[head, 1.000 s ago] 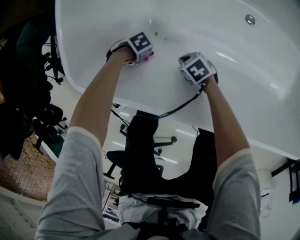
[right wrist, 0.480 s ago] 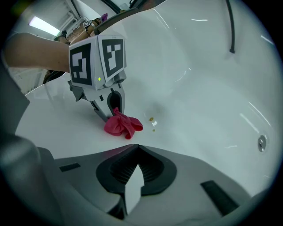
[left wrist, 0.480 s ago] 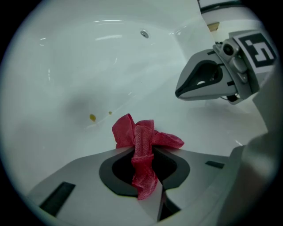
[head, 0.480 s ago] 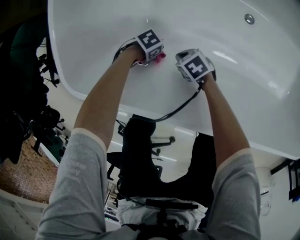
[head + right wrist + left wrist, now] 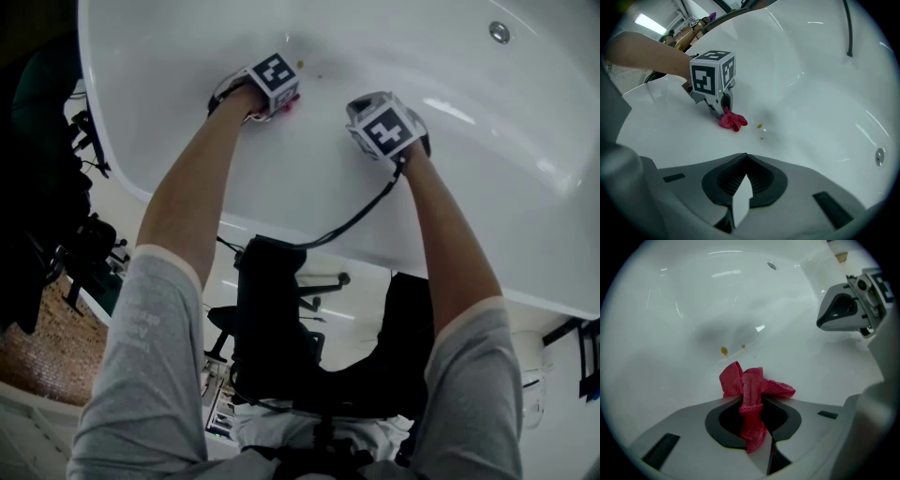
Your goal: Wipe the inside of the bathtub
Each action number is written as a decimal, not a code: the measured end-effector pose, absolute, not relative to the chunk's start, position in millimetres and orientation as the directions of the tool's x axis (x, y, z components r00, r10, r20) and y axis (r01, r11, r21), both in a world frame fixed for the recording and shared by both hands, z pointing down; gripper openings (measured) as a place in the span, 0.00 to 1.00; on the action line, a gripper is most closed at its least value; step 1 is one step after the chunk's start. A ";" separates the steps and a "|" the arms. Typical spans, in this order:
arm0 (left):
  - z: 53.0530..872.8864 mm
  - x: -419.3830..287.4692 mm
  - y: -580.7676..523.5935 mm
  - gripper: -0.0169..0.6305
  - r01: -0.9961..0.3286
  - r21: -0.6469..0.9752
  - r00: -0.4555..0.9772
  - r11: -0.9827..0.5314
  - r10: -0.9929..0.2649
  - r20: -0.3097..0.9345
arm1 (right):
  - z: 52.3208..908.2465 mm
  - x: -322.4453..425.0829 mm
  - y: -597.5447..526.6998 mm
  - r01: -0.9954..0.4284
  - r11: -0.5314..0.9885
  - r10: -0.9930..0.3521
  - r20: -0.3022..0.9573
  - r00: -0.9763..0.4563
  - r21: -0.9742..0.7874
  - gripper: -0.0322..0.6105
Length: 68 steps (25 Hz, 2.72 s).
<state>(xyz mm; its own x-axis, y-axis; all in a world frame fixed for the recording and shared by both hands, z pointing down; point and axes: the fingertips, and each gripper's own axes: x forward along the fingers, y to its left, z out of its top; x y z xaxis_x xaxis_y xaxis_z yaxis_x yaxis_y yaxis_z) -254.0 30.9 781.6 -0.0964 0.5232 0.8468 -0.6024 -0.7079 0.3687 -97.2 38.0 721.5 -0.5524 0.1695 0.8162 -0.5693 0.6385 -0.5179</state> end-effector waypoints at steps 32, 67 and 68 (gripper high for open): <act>808.3 -175.5 37.5 0.15 -0.608 0.570 0.145 -0.553 0.628 0.764 | 757.9 -82.6 20.4 -0.604 0.615 0.153 0.828 -0.540 -0.508 0.06; 846.4 -212.3 33.2 0.15 -0.607 0.545 0.033 -0.579 0.667 0.745 | 780.5 -82.9 25.6 -0.623 0.573 0.150 0.816 -0.559 -0.532 0.06; 848.5 -226.1 31.3 0.15 -0.605 0.514 -0.016 -0.608 0.655 0.756 | 780.7 -83.5 26.2 -0.622 0.574 0.150 0.815 -0.560 -0.533 0.06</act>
<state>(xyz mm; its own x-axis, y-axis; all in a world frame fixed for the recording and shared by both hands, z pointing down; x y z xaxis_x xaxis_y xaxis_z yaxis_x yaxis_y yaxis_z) -226.1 31.3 848.5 -0.0165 0.6546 0.7558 -0.6050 -0.6084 0.5137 -83.5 26.2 780.7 -0.5602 0.1500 0.8147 -0.6216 0.5740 -0.5331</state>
